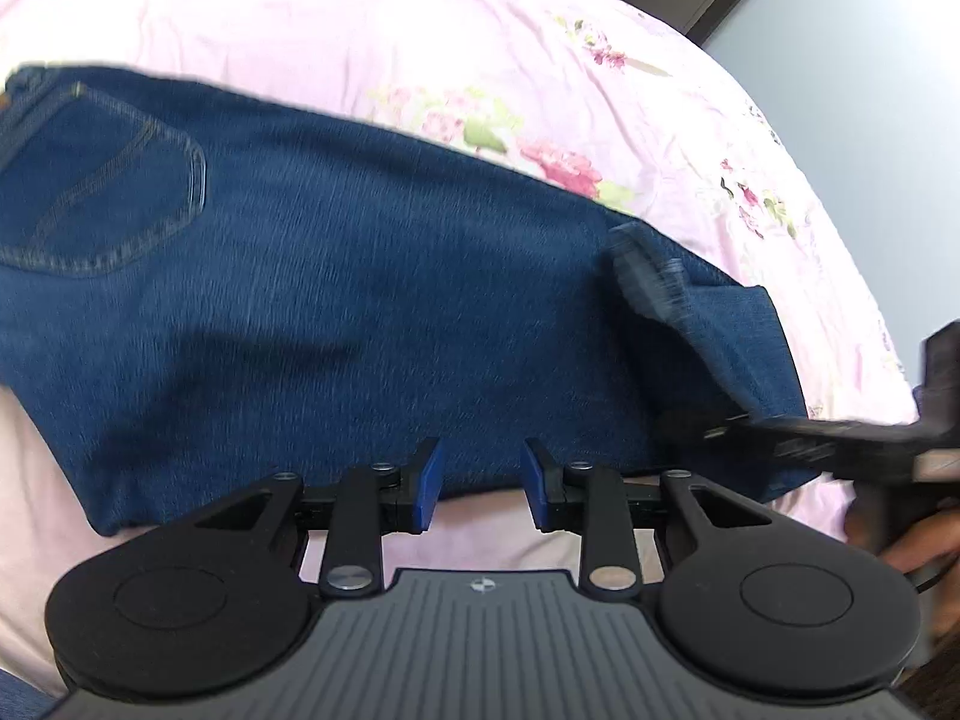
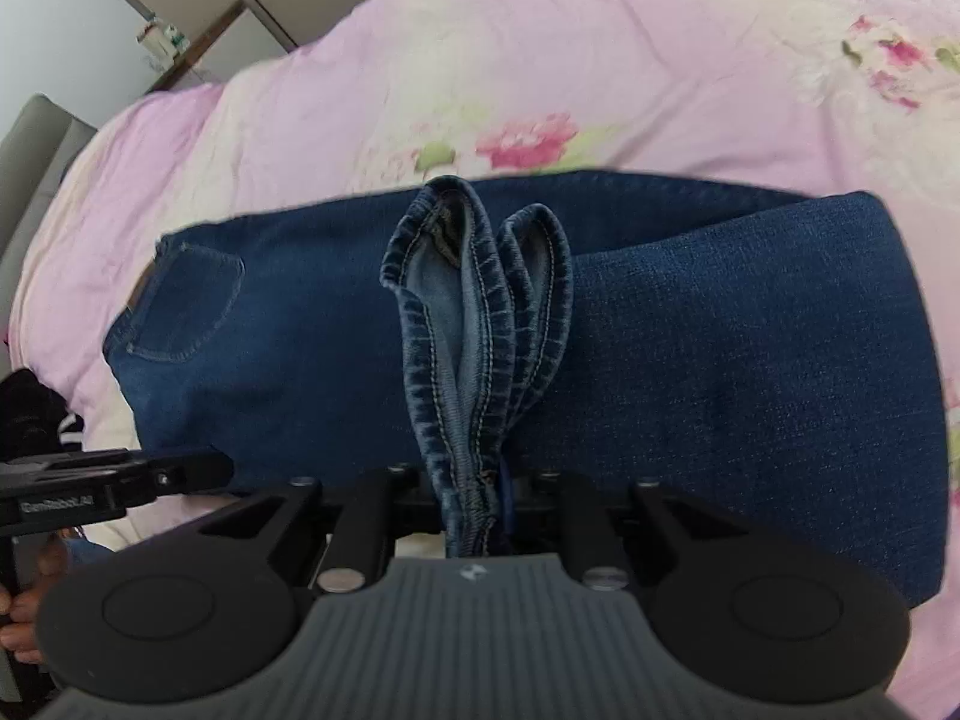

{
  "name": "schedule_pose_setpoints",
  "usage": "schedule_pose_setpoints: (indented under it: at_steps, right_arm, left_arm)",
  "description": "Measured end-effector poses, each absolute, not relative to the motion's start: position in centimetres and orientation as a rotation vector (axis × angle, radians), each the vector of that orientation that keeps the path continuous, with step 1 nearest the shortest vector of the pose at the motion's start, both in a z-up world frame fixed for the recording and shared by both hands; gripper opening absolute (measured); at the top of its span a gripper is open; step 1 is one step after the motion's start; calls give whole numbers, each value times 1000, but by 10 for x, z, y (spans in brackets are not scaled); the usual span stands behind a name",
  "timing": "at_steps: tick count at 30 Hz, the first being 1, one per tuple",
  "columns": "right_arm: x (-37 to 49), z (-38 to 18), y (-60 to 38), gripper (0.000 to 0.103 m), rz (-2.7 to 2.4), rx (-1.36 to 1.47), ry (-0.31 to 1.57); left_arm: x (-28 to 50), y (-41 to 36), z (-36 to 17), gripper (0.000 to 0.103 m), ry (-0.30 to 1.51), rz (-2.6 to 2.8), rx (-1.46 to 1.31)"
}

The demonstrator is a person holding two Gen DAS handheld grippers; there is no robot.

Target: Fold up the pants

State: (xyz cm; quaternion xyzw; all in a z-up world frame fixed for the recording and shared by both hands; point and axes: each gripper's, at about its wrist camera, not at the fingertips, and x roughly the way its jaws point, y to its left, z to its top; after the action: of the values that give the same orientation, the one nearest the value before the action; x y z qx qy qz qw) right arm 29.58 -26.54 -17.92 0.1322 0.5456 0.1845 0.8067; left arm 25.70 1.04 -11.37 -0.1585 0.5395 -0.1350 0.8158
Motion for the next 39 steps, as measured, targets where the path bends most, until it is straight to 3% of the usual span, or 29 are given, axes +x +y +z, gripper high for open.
schedule_pose_setpoints:
  at_steps: [1, 3, 5, 15, 16, 18, 19, 26, 30, 39]
  right_arm:
    - [293, -188, -253, 16, 370, 244, 1173]
    - [289, -202, -237, 32, 352, 203, 1171]
    - [284, -204, -232, 40, 362, 231, 1175]
    - [276, -166, -225, 39, 337, 235, 1036]
    - [281, -169, -221, 38, 339, 231, 1041]
    - [291, -175, -214, 16, 338, 213, 1040]
    - [295, -178, -211, 14, 326, 200, 1041]
    - [315, -207, -184, 19, 284, 101, 1097]
    - [316, -212, -192, 1, 263, 194, 1107]
    - [326, -183, -195, 0, 297, 270, 1025]
  left_arm:
    - [257, 12, -117, 35, 1152, -293, -348]
    - [256, 15, -124, 35, 1152, -311, -361]
    - [255, 16, -129, 35, 1146, -334, -368]
    - [258, 13, -133, 35, 1086, -399, -404]
    - [257, 15, -133, 35, 1087, -397, -404]
    - [257, 19, -134, 35, 1089, -390, -416]
    - [258, 22, -135, 35, 1090, -387, -429]
    - [262, 29, -141, 35, 1105, -390, -461]
    - [262, 29, -141, 35, 1103, -394, -467]
    - [256, 31, -136, 35, 1075, -421, -491]
